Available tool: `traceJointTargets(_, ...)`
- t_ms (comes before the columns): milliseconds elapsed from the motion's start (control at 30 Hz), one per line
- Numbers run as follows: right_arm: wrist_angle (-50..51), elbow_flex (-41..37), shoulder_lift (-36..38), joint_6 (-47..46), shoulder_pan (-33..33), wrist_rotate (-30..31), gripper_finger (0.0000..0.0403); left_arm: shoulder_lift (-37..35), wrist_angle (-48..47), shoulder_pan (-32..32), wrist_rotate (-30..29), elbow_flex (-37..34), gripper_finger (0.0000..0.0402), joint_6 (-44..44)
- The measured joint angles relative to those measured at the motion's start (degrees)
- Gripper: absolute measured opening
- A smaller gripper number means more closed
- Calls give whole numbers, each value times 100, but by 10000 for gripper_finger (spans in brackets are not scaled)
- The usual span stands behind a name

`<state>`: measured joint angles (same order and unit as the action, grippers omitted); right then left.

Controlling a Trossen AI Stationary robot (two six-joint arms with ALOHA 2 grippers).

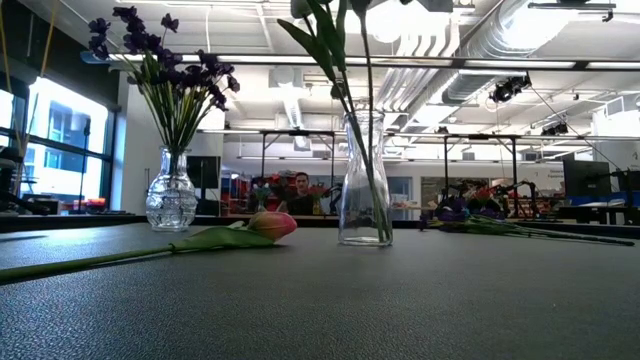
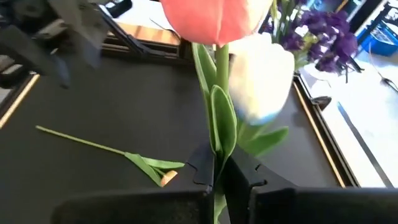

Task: Sort flowers into vase by color
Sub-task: Put the left pink tulip into the right transparent flower vase

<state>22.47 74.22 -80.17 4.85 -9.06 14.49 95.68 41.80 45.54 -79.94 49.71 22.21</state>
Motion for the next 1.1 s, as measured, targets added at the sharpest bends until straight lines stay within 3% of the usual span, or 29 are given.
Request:
traceJointTargets(333, -391, -481, -51, -343, 197, -20, 70, 0, -70, 0, 4, -2, 122, -118)
traceJointTargets(733, -495, -732, 11, -744, 184, 450, 165, 0, -91, 2, 4, -2, 122, -249)
traceJointTargets(1100, -113, -734, 962, -762, 181, 444, 208, 0, -96, 37, 6, -2, 122, -268)
